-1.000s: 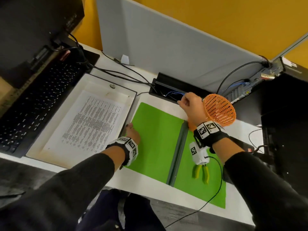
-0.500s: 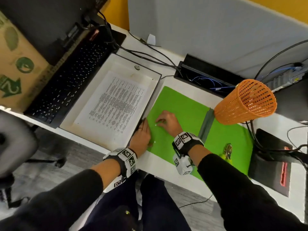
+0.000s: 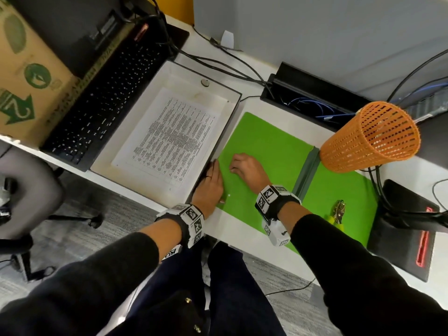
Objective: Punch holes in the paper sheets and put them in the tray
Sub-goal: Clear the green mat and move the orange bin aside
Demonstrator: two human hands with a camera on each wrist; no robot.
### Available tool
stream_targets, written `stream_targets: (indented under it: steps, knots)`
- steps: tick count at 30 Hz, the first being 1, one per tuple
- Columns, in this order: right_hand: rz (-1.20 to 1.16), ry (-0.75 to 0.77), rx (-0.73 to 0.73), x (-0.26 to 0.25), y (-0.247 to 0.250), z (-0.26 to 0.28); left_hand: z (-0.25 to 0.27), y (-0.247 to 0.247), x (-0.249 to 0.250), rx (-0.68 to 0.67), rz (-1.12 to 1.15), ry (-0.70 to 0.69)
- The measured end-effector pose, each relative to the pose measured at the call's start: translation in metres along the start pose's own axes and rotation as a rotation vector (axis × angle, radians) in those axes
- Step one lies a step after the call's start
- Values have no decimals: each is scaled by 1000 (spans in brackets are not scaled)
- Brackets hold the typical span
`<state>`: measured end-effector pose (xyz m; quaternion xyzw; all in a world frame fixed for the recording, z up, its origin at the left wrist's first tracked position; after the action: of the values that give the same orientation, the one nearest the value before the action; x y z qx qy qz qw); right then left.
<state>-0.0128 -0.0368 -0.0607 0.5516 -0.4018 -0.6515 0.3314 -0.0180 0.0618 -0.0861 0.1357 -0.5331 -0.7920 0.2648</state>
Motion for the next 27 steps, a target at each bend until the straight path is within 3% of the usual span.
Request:
stream_targets:
  steps: [11,18,23,27]
  knots:
    - [176,60,-92,-10,-5,0,2,3,0,19,13,-13]
    - [215,-35,-122,-3,-10,5,6,10,0,50,56,4]
    - [130,-181,-45,19,4,17,3,16,-2,21,146,-9]
    - [83,-246,8,39,14,37,0,23,4,77,186,-160]
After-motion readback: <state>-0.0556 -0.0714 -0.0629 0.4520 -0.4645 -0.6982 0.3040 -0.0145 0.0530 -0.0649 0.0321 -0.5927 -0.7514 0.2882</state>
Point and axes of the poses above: each hand's wrist, its own z-axis away from the middle knuckle, its own y-axis out of the back of the hand, x = y × z, the point moved 8 cm from there along -z, towards the middle knuckle, and after that the axes turned 5 degrees about x, right-handed, at the moved point
